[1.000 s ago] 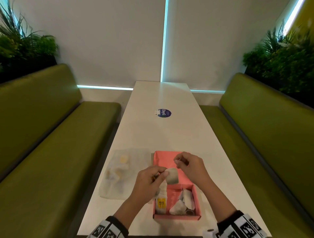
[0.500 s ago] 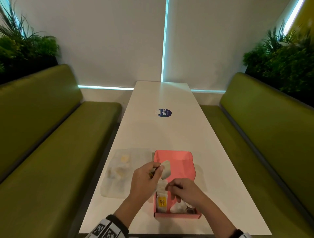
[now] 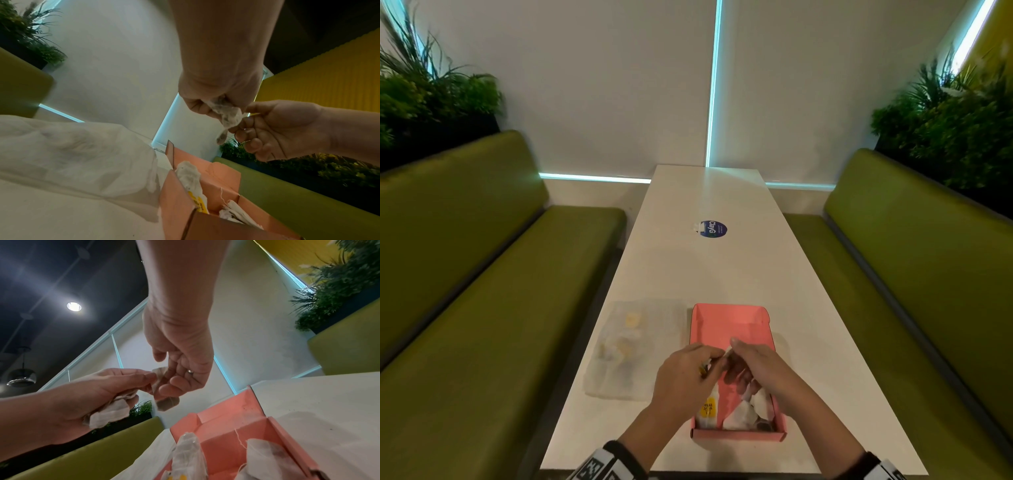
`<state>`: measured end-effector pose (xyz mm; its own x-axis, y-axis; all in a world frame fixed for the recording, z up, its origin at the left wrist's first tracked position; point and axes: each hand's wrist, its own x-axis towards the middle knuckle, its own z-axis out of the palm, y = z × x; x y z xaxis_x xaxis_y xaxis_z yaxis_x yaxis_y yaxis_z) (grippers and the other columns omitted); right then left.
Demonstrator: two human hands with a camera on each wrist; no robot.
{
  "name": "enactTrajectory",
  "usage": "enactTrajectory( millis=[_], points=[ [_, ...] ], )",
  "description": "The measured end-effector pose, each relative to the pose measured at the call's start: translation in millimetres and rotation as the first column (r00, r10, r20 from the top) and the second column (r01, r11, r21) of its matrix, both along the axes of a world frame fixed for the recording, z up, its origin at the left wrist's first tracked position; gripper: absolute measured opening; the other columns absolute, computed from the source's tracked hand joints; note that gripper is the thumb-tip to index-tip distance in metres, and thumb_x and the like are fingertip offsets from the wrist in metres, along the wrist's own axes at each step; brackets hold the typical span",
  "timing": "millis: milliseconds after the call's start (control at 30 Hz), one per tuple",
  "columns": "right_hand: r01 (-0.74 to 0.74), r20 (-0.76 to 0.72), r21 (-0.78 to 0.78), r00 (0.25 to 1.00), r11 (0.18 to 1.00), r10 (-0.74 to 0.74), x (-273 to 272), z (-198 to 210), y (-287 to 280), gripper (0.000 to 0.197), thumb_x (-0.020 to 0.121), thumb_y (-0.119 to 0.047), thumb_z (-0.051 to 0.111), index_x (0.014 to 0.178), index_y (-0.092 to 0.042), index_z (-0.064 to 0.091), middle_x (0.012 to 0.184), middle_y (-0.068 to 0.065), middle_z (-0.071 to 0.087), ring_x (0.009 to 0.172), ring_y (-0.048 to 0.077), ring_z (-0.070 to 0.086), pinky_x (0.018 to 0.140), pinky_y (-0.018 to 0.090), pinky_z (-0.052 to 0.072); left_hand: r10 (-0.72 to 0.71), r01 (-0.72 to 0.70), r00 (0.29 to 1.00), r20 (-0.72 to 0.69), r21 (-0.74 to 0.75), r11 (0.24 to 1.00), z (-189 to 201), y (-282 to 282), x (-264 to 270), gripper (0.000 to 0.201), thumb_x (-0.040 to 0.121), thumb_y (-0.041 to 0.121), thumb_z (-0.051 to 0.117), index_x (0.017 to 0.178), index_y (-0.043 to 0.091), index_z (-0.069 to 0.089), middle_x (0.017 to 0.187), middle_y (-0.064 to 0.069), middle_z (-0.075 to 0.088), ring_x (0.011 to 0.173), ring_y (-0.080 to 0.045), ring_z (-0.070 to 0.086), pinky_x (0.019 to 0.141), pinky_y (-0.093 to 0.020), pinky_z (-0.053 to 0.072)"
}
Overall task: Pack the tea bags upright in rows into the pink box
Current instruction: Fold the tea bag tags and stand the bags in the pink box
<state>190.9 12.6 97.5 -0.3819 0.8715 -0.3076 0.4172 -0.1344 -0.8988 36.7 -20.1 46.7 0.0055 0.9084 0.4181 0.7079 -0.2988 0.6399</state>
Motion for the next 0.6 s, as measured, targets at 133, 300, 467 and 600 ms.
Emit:
enactTrajectory(
  millis=[133, 300, 467, 600],
  points=[
    [-0.029, 0.131, 0.076, 0.991, 0.997, 0.019, 0, 5, 0, 0.040, 0.095, -0.041, 0.047, 0.071, -0.015, 0.063, 0.065, -0.002, 0.066, 0.050, 0.009, 0.056, 0.047, 0.015, 0.039, -0.084, 0.078, 0.995, -0.054, -0.093, 0.993, 3, -1, 2, 0.022, 0.088, 0.037, 0.059, 0.103, 0.026, 0.071, 0.095, 0.009, 0.067, 0.073, -0.003, 0.056, 0.064, -0.012, 0.042],
    [-0.025, 0.177, 0.048, 0.984, 0.999, 0.016, 7, 4, 10, 0.021, 0.089, -0.007, 0.048, 0.068, -0.008, 0.050, 0.067, 0.007, 0.067, 0.043, 0.010, 0.055, 0.044, 0.017, 0.037, -0.060, 0.077, 0.995, 0.079, -0.244, 0.967, 6, 2, -5, 0.025, 0.085, 0.028, 0.066, 0.110, 0.027, 0.070, 0.100, 0.011, 0.069, 0.087, -0.001, 0.062, 0.083, -0.016, 0.049],
    [-0.086, 0.295, 0.113, 0.954, 0.990, 0.049, 14, 6, 21, 0.028, 0.085, -0.001, 0.046, 0.060, -0.011, 0.045, 0.059, 0.003, 0.065, 0.043, 0.009, 0.054, 0.047, 0.018, 0.041, 0.122, -0.111, 0.993, 0.004, -0.383, 0.917, -3, 13, -20, 0.019, 0.088, 0.032, 0.062, 0.106, 0.029, 0.068, 0.105, 0.013, 0.068, 0.087, 0.001, 0.058, 0.073, -0.006, 0.042],
    [-0.104, 0.307, 0.101, 0.949, 0.989, 0.069, 17, 5, 29, 0.023, 0.085, 0.000, 0.051, 0.065, -0.010, 0.053, 0.062, 0.004, 0.064, 0.044, 0.002, 0.057, 0.047, 0.014, 0.044, 0.081, -0.157, 0.980, -0.179, -0.463, 0.872, -8, 15, -18, 0.029, 0.091, 0.037, 0.054, 0.120, 0.032, 0.059, 0.115, 0.008, 0.065, 0.101, -0.012, 0.060, 0.082, -0.023, 0.048]
  ],
)
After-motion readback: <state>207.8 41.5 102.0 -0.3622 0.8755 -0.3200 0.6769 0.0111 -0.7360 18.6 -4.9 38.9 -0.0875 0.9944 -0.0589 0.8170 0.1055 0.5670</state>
